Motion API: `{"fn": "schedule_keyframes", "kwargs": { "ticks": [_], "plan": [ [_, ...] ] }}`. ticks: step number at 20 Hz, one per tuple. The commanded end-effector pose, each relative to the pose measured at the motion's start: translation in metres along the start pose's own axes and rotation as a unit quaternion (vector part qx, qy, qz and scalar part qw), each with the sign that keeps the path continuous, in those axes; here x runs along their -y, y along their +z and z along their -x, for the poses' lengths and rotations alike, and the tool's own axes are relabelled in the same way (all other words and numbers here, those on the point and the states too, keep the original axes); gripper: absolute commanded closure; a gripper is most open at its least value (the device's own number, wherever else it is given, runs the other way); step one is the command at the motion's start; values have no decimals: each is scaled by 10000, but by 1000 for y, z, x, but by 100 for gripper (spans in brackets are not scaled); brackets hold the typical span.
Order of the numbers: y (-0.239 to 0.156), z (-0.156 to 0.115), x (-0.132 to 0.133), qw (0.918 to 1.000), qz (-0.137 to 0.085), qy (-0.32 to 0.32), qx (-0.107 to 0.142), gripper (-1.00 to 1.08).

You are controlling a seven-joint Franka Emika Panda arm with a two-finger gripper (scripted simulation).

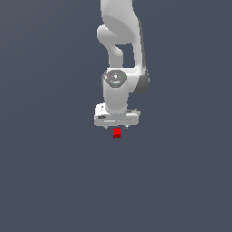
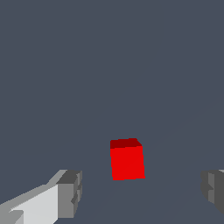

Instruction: Lift up the red cube by 0.2 meters.

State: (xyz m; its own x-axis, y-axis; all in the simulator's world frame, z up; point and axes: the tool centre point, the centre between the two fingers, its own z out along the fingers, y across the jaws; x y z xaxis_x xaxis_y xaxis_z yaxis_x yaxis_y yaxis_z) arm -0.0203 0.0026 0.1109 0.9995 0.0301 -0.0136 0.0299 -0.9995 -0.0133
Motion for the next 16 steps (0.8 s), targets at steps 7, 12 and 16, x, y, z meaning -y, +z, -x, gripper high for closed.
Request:
{"fn": "schedule_keyframes", "kwargs": {
  "ticks": [7,12,16],
  "plan": [
    [63,13,1,9995,43,-296,-44,-92],
    [84,17,1,9992,60,-395,-60,-92],
    [91,18,1,9991,67,-424,-65,-92]
  ]
}}
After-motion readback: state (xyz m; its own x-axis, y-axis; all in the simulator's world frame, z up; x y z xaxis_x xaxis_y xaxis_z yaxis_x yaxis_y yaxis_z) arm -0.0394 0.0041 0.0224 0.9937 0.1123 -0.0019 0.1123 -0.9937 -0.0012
